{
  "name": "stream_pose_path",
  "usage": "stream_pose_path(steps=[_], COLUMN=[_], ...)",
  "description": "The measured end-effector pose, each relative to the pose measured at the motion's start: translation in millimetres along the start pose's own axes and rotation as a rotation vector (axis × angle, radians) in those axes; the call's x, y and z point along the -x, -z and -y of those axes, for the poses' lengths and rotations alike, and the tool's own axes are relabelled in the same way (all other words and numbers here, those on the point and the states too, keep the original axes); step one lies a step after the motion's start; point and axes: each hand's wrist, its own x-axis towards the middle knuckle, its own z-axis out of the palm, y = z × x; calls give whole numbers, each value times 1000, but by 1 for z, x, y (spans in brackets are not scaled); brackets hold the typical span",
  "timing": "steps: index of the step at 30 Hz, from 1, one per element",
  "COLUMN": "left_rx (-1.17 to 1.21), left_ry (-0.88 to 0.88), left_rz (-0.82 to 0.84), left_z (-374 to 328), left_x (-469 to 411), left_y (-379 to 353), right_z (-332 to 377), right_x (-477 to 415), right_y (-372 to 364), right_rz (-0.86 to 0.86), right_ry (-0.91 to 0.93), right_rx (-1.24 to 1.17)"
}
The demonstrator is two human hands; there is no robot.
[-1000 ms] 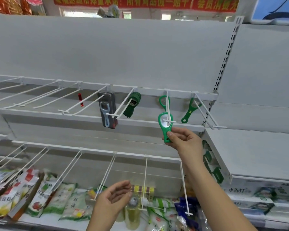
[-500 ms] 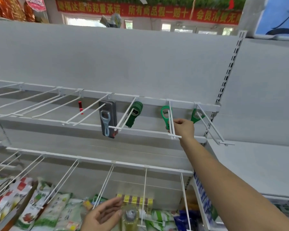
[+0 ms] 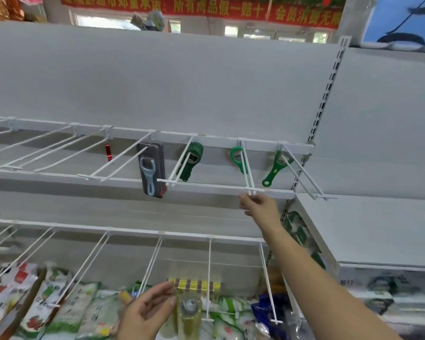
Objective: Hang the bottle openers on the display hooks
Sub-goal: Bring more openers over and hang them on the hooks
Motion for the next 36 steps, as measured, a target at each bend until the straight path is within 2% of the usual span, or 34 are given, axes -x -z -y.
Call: stream_pose_path(steps=[3, 7, 13, 21, 29, 36], left_rx=[-29, -50, -121, -96, -67, -74], left_ry=[-39, -64, -125, -146, -157, -139], left_rz=[65, 223, 535, 865, 1071, 1150], left_z=[-4, -13, -22, -15, 1, 10], left_x=[-5, -2, 41, 148, 277, 317], left_y=[-19, -67, -177, -348, -530, -642], right_z=[-11, -36, -62, -71, -92, -112], right_x=[71, 167, 259, 361, 450, 467], right_y=[17, 57, 145, 314, 495, 607], right_rz=[16, -23, -256, -543, -761, -888], right_ry=[56, -8, -100, -53, -52, -54], right_rx=[4, -48, -132, -158, -157, -148])
